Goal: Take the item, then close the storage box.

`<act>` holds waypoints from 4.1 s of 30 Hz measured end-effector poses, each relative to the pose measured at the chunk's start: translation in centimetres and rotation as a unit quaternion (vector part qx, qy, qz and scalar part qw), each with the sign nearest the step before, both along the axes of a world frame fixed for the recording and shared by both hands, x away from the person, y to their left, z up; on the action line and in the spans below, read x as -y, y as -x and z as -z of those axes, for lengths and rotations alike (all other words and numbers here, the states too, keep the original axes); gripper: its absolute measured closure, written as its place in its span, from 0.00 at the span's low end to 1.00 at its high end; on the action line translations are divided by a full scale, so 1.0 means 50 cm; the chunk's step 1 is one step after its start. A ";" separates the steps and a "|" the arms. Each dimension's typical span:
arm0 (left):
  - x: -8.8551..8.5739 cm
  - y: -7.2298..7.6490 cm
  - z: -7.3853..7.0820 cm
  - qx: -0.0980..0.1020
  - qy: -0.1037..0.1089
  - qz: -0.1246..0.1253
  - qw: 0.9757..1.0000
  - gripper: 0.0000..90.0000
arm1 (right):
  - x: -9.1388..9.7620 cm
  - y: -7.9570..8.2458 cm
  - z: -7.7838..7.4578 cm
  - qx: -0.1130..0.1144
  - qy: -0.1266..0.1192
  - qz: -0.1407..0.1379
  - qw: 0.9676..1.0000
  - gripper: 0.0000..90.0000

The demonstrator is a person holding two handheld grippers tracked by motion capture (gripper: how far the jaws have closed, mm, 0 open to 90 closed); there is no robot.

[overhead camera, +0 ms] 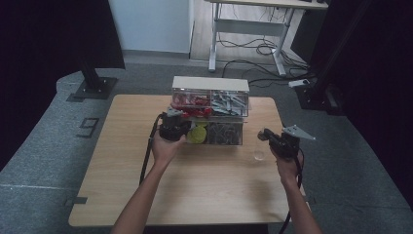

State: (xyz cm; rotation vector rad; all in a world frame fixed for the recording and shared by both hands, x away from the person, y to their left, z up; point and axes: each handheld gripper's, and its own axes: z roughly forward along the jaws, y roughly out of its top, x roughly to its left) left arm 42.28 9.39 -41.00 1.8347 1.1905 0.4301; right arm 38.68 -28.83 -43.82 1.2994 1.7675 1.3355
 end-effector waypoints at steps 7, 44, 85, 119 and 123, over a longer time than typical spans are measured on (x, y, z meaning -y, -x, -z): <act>-0.001 -0.001 0.000 -0.001 0.000 0.000 1.000 0.98 | 0.014 -0.003 0.003 -0.004 -0.002 0.009 1.000 0.99; 0.004 0.001 0.001 -0.001 -0.003 0.001 1.000 0.98 | 0.017 0.017 0.026 0.000 -0.001 0.001 1.000 0.71; -0.010 0.017 0.040 -0.011 0.002 -0.003 1.000 1.00 | 0.001 0.140 0.145 -0.029 -0.016 -0.052 0.998 0.64; -0.023 0.034 0.111 -0.044 0.002 -0.007 0.999 1.00 | -0.013 0.148 0.179 -0.052 0.003 -0.066 0.996 0.64; -0.023 0.035 0.118 -0.046 0.001 -0.007 0.999 1.00 | -0.014 0.148 0.181 -0.054 0.004 -0.066 0.996 0.64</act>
